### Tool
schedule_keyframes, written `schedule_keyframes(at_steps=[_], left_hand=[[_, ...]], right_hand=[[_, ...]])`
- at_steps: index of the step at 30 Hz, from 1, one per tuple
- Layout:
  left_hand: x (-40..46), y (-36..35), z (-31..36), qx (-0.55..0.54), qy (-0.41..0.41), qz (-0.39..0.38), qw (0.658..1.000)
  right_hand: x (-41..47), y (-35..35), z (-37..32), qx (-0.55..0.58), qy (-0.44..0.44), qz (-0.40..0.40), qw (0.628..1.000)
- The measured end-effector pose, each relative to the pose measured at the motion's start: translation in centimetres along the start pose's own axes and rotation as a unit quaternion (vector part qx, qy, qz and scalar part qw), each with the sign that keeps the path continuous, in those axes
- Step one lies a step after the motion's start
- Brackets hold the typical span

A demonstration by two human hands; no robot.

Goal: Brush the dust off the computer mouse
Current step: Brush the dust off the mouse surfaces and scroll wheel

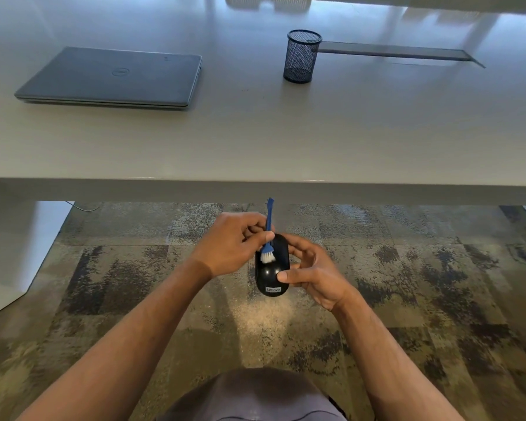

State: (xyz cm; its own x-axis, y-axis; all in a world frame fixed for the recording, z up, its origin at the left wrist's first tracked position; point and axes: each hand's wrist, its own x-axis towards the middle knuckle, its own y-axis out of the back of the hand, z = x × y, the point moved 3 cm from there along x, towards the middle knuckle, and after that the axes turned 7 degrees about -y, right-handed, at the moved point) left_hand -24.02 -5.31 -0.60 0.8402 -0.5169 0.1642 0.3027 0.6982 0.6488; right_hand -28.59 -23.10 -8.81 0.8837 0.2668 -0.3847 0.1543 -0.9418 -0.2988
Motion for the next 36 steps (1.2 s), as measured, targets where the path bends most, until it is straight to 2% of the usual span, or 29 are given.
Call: schedule_keyframes(at_steps=[4, 7, 9, 12, 15, 21, 29, 32, 36], left_hand=[[0.2, 0.9, -0.8, 0.025, 0.035, 0.079, 0.996], [0.1, 1.3, -0.6, 0.012, 0.039, 0.108, 0.993], [0.0, 1.3, 0.0, -0.028, 0.029, 0.079, 0.996], [-0.3, 0.5, 1.0, -0.084, 0.007, -0.033, 0.996], [-0.3, -0.2, 1.4, -0.057, -0.01, -0.063, 0.996], [0.9, -0.3, 0.6, 0.038, -0.024, 0.009, 0.999], [1.7, 0.6, -1.5, 0.095, 0.007, 0.076, 0.993], [1.2, 1.0, -1.7, 0.02, 0.032, 0.096, 0.995], [0.7, 1.1, -1.3, -0.065, 0.027, 0.091, 0.993]], right_hand=[[-0.2, -0.3, 0.2, 0.001, -0.001, -0.013, 1.0], [-0.2, -0.4, 0.2, 0.005, 0.001, -0.019, 1.0], [-0.1, -0.4, 0.2, 0.007, 0.002, -0.019, 1.0], [0.2, -0.5, 0.2, 0.01, -0.001, -0.02, 1.0], [0.2, -0.7, 0.1, 0.005, -0.001, -0.022, 1.0], [0.2, -1.0, 0.3, 0.0, -0.002, -0.028, 1.0], [0.0, -0.8, 0.5, -0.004, -0.003, -0.033, 0.999], [0.1, -0.5, 0.3, -0.003, 0.0, -0.036, 0.999], [0.4, -0.4, 0.2, -0.003, -0.004, -0.033, 0.999]])
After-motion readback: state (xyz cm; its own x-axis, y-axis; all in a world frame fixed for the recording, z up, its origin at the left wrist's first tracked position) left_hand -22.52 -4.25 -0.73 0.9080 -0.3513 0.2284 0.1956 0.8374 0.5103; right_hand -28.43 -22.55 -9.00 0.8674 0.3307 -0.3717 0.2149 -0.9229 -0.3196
